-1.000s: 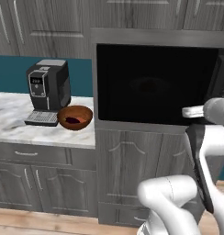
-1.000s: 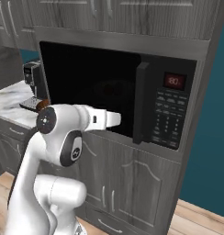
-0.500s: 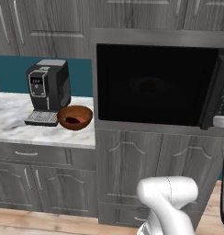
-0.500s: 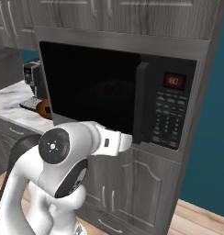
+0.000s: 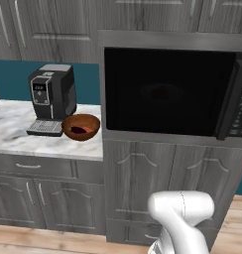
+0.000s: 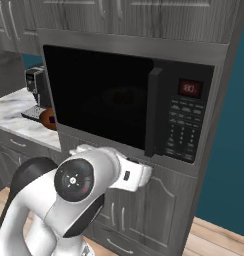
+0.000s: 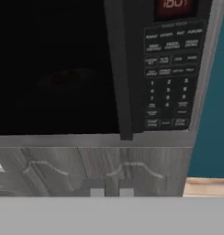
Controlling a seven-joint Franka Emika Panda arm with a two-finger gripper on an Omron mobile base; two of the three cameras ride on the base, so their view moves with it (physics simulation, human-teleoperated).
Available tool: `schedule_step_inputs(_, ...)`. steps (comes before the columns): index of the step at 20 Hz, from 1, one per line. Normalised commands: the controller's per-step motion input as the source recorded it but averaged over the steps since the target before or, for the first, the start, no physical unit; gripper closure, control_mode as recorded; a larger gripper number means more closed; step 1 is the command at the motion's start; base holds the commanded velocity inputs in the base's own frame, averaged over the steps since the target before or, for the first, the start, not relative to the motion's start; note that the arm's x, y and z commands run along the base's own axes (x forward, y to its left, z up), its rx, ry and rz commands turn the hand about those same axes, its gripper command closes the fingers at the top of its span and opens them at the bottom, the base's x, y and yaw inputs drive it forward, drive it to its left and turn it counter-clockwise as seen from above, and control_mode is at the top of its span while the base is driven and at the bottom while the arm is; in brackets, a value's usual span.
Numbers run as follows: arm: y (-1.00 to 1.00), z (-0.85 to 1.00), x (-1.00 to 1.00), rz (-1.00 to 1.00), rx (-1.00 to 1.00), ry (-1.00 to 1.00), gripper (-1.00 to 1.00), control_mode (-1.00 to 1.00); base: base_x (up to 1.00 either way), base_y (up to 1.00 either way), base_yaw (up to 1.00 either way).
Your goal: Place the bowl containing the potato and tomato in the microwave. Close the microwave door and press the start button to microwave the meal.
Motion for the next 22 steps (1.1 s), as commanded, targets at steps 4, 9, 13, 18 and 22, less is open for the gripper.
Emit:
schedule_step_inputs(4,-0.36,-0.28,0.01,-0.2,0.55,0.0,1.0,-1.0,0.0,0.0,0.0)
schedule_step_inputs(9,-0.3,-0.25,0.12,-0.21,0.53,-0.01,1.0,-1.0,0.0,0.0,0.0)
schedule_step_inputs(13,-0.14,-0.28,0.12,-0.2,0.42,-0.15,1.0,-1.0,0.0,0.0,0.0)
schedule_step_inputs(18,0.0,-0.15,0.1,-0.18,0.39,-0.08,1.0,-1.0,0.0,0.0,0.0)
schedule_step_inputs(22,0.0,0.04,0.05,-0.19,0.35,-0.03,1.0,-1.0,0.0,0.0,0.0)
